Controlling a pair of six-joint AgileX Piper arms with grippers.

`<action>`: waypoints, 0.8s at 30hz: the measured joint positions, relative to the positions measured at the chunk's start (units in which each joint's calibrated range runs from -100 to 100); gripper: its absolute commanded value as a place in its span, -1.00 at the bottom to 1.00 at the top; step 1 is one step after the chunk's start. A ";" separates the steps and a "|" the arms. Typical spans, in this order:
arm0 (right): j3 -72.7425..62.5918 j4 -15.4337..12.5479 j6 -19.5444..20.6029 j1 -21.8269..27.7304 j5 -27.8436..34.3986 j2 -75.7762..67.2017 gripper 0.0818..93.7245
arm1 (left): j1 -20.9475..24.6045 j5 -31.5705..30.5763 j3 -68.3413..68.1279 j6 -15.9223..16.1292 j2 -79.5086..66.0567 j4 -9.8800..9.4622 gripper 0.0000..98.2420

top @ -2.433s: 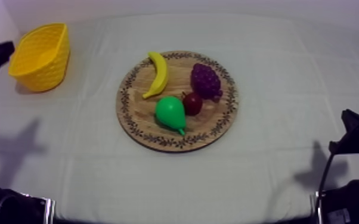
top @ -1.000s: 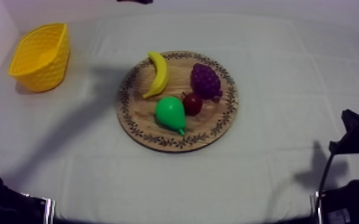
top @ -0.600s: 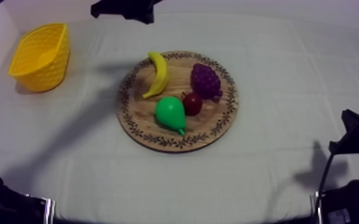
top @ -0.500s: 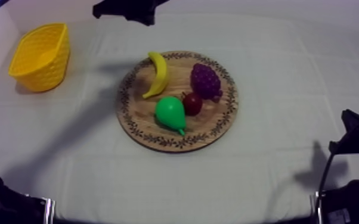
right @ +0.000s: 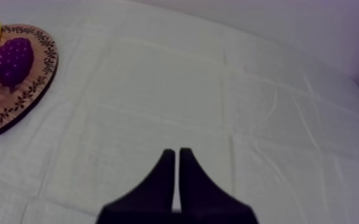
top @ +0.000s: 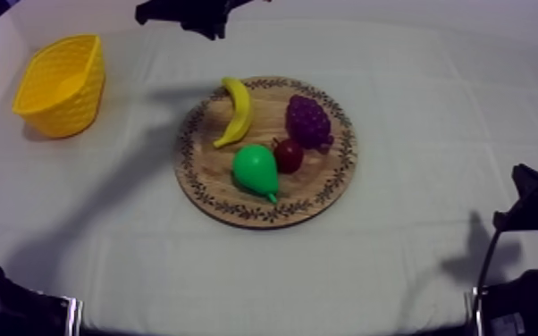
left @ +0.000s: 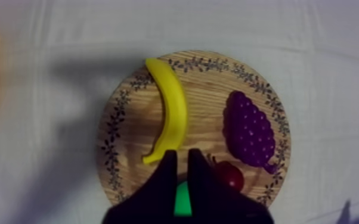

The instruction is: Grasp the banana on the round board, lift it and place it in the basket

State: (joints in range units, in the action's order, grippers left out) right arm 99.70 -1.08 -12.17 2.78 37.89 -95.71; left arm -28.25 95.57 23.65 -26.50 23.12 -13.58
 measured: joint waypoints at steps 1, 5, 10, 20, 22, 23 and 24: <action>0.00 0.00 0.00 0.00 0.00 0.00 -0.99 | 0.00 0.13 0.08 -0.11 0.19 -0.05 -0.37; 0.00 0.00 0.00 0.00 0.03 0.00 -0.99 | -0.42 0.51 -0.62 -1.20 -0.19 -0.65 0.04; 0.00 0.00 0.00 -0.04 0.02 0.00 -0.99 | -0.65 -0.75 -1.79 -1.87 -1.54 -0.91 0.25; 0.00 0.00 -0.06 -0.04 0.02 0.00 -0.99 | -0.81 -4.13 -3.05 -1.58 -1.78 0.77 0.38; 0.00 0.00 -0.06 -0.04 0.02 0.00 -0.99 | -0.81 -4.13 -2.93 -1.55 -1.10 1.12 0.37; 0.00 0.00 -0.06 -0.04 0.02 0.00 -0.99 | -0.81 -4.24 -2.85 -1.55 -0.64 1.39 0.37; 0.00 0.00 -0.06 -0.04 0.02 0.00 -0.99 | -0.77 -4.33 -2.84 -1.55 -0.32 1.48 0.37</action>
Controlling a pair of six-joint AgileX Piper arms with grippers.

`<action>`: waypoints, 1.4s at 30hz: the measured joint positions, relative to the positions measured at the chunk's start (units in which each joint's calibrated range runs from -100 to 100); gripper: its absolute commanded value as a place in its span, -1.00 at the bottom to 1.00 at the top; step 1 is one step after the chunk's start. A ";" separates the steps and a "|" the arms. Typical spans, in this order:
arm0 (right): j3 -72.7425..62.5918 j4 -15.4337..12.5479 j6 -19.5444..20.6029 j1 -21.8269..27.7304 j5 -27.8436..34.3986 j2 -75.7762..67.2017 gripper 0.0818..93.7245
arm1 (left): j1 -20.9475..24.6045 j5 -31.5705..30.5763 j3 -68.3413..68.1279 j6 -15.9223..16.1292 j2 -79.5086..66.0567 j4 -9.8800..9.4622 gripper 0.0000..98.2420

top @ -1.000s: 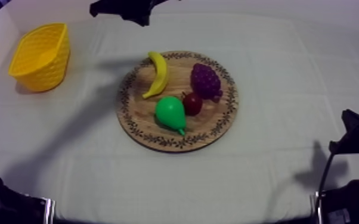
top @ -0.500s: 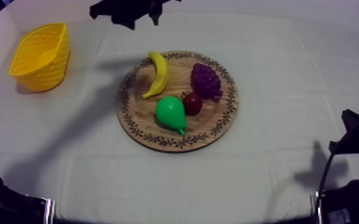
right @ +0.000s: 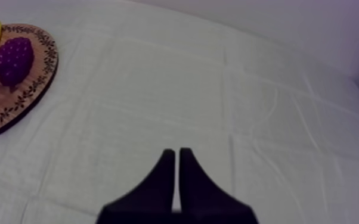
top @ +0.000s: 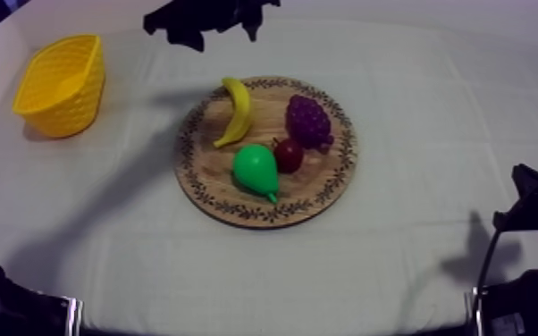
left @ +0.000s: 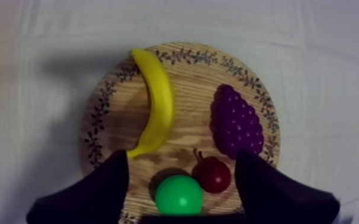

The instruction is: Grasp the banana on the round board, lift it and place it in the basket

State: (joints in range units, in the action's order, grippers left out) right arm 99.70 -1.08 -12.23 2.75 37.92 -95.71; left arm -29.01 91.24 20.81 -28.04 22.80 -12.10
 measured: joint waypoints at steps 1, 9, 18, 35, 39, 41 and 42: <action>0.00 0.00 0.00 0.00 0.00 0.00 -0.99 | 0.04 -0.08 0.00 0.00 0.50 0.30 0.36; 0.00 0.00 0.00 0.00 0.00 0.00 -0.99 | 1.18 -3.11 0.62 0.29 5.50 1.88 0.38; 0.00 0.00 0.03 0.11 0.00 0.00 -0.99 | 2.75 -4.26 5.29 2.76 14.11 4.15 0.69; 0.00 0.00 0.08 0.11 0.00 0.00 -0.99 | 5.14 -4.35 9.71 4.80 25.10 7.50 0.59; 0.00 0.00 0.07 0.11 0.00 0.00 -0.99 | 5.54 -3.96 11.22 5.43 27.42 8.11 0.54; 0.00 0.00 0.04 0.07 0.00 0.00 -0.99 | 5.53 -3.79 12.44 5.71 28.61 8.41 0.51; 0.00 0.00 0.04 0.07 0.00 0.00 -0.99 | 5.47 -3.79 12.86 5.77 29.00 8.59 0.49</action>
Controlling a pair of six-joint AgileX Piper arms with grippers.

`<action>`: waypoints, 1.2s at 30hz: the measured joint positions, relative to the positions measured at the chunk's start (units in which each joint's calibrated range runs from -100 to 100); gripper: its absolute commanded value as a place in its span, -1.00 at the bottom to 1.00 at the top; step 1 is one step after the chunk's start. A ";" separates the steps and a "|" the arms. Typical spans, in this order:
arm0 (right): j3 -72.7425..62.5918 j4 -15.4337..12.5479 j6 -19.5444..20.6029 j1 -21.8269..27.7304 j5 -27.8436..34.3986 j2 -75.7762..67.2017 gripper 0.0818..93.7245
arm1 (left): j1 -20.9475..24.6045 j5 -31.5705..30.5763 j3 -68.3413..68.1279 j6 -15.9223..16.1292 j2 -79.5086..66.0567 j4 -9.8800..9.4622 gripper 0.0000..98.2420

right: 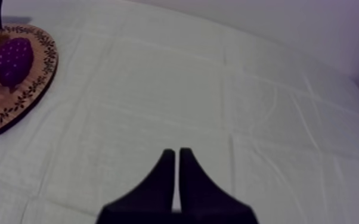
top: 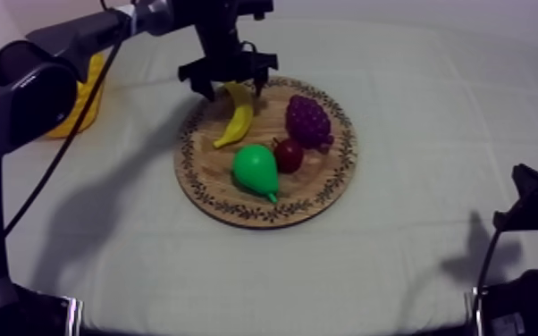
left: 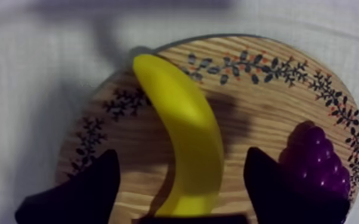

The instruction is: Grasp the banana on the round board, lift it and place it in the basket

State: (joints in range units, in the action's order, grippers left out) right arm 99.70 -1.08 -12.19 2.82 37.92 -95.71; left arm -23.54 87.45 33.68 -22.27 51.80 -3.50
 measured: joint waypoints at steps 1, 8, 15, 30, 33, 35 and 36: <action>0.00 0.00 0.00 0.00 0.00 0.00 -0.99 | -0.16 0.18 0.58 0.07 0.58 0.00 0.48; 0.00 0.00 0.00 0.00 0.00 0.00 -0.99 | -0.73 0.29 2.86 -0.33 2.35 -0.07 0.36; 0.00 0.00 0.00 0.00 0.00 0.00 -0.99 | -0.61 0.40 3.27 -0.15 3.38 0.26 -0.24; 0.00 0.00 0.00 0.00 0.00 0.00 -0.99 | -0.60 1.52 2.23 0.43 3.19 0.63 -0.58; 0.00 0.00 0.00 0.04 0.00 0.00 -0.99 | -0.56 1.41 0.00 0.10 0.48 0.50 -0.59; 0.00 0.00 0.00 0.04 0.00 0.00 -0.99 | -0.40 1.36 -2.02 -0.14 -1.95 0.22 -0.59; 0.00 0.00 0.00 0.04 0.00 0.00 -0.99 | -0.24 1.36 -3.23 -0.41 -3.48 -0.01 -0.58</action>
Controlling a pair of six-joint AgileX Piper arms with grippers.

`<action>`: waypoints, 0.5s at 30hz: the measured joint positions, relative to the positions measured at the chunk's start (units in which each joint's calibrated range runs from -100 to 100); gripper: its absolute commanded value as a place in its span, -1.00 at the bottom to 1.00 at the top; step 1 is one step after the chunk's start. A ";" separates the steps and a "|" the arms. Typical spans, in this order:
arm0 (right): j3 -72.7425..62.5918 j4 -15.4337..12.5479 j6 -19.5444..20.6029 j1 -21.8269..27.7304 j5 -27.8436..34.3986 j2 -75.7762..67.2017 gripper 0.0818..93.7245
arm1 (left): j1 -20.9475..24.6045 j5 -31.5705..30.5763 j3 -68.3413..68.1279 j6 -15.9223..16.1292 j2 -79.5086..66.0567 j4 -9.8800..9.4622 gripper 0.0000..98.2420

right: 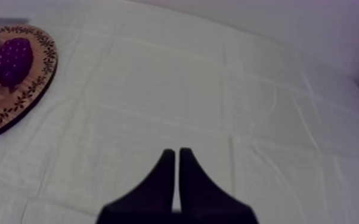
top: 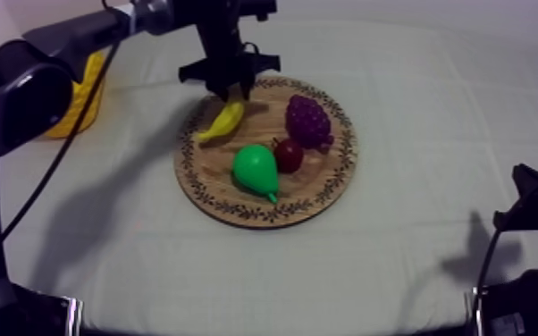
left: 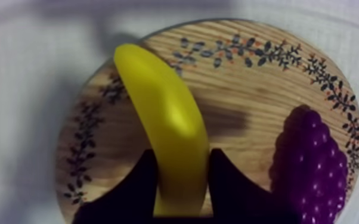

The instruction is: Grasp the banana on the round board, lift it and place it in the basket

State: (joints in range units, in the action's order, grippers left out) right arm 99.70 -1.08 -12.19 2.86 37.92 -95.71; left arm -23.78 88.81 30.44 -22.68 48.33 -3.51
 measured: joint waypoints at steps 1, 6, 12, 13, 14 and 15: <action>0.00 0.00 0.00 0.00 0.00 0.00 -0.99 | 0.19 0.07 -1.22 -0.23 -1.53 -0.40 -0.57; 0.00 0.00 0.00 0.00 0.00 0.00 -0.99 | 1.04 1.45 -6.33 -1.28 -11.55 -2.70 -0.50; 0.00 0.00 0.00 0.03 0.00 0.00 -0.99 | 3.05 3.47 -11.77 -1.52 -23.62 -5.23 -0.47; 0.00 0.00 0.00 0.03 0.00 0.00 -0.99 | 3.49 4.03 -12.56 -1.65 -25.55 -5.70 -0.46; 0.00 0.00 0.00 0.03 0.00 0.00 -0.99 | 3.85 4.48 -13.08 -1.66 -27.08 -6.12 -0.46; 0.00 0.00 0.00 0.03 0.00 0.00 -0.99 | 4.38 4.66 -13.70 -1.70 -29.00 -6.82 -0.46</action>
State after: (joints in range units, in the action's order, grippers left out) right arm 99.70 -1.08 -12.19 2.89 37.92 -95.71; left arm -19.40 93.48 16.75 -24.38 19.33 -10.33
